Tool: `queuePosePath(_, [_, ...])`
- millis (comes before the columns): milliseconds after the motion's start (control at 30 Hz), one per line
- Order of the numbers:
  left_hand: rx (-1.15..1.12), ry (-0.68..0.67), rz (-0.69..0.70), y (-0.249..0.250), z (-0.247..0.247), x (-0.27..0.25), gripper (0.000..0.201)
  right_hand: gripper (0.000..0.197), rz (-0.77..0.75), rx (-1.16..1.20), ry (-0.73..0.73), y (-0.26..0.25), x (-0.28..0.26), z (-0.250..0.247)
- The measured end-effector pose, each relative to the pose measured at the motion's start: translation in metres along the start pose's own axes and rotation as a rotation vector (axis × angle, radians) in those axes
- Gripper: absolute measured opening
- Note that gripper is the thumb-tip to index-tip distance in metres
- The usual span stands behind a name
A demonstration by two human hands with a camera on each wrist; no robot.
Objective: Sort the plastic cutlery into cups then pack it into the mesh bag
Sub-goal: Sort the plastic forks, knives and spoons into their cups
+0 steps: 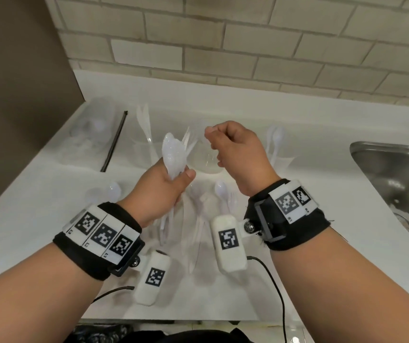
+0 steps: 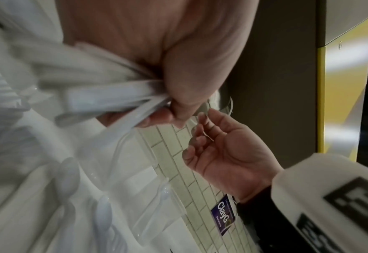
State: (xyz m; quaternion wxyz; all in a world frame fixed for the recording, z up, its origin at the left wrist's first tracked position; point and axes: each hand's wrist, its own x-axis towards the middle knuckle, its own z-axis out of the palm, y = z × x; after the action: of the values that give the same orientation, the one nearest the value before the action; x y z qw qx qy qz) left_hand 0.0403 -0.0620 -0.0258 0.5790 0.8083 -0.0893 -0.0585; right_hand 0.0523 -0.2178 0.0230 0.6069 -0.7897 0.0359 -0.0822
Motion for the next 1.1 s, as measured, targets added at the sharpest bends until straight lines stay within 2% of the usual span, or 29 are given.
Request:
queuePosePath(133, [0.058,0.010,-0.016,0.000,0.002,0.000,0.018,0.022,-0.035,-0.110,-0.006,0.003,0.002,0.008])
queuePosePath(333, [0.220,-0.029,-0.001,-0.004,0.003,-0.001,0.038,0.032,0.030,-0.120,-0.019,0.005,0.007,0.013])
queuePosePath(400, [0.216,-0.052,0.000,-0.005,0.004,-0.001,0.042,0.029,0.047,-0.109,-0.037,0.006,0.006,0.014])
queuePosePath(533, [0.072,-0.101,-0.009,-0.005,0.007,-0.004,0.038,0.014,0.101,-0.043,-0.076,0.006,0.005,0.015])
queuePosePath(667, [-0.114,-0.146,-0.017,-0.004,0.009,-0.008,0.029,0.018,0.135,0.044,-0.072,0.004,0.003,0.014])
queuePosePath(833, [-0.132,-0.151,0.002,-0.003,0.010,-0.007,0.029,0.014,0.158,0.136,-0.060,0.006,0.000,0.017])
queuePosePath(900, [-0.134,-0.144,0.029,-0.001,0.011,-0.006,0.030,0.008,0.136,0.104,-0.085,0.008,-0.003,0.020])
queuePosePath(967, [-0.143,-0.144,0.035,-0.002,0.013,-0.007,0.038,0.008,0.122,0.065,-0.100,0.009,-0.005,0.022])
queuePosePath(1000, [-0.165,-0.140,0.014,-0.003,0.013,-0.008,0.048,0.011,0.131,0.067,-0.100,0.009,-0.005,0.022])
queuePosePath(1067, [-0.256,-0.114,-0.077,-0.008,0.014,-0.010,0.063,0.017,0.163,0.084,-0.090,0.009,-0.003,0.022])
queuePosePath(1100, [-0.305,-0.098,-0.122,-0.009,0.014,-0.011,0.063,0.018,0.174,0.087,-0.076,0.009,-0.002,0.021])
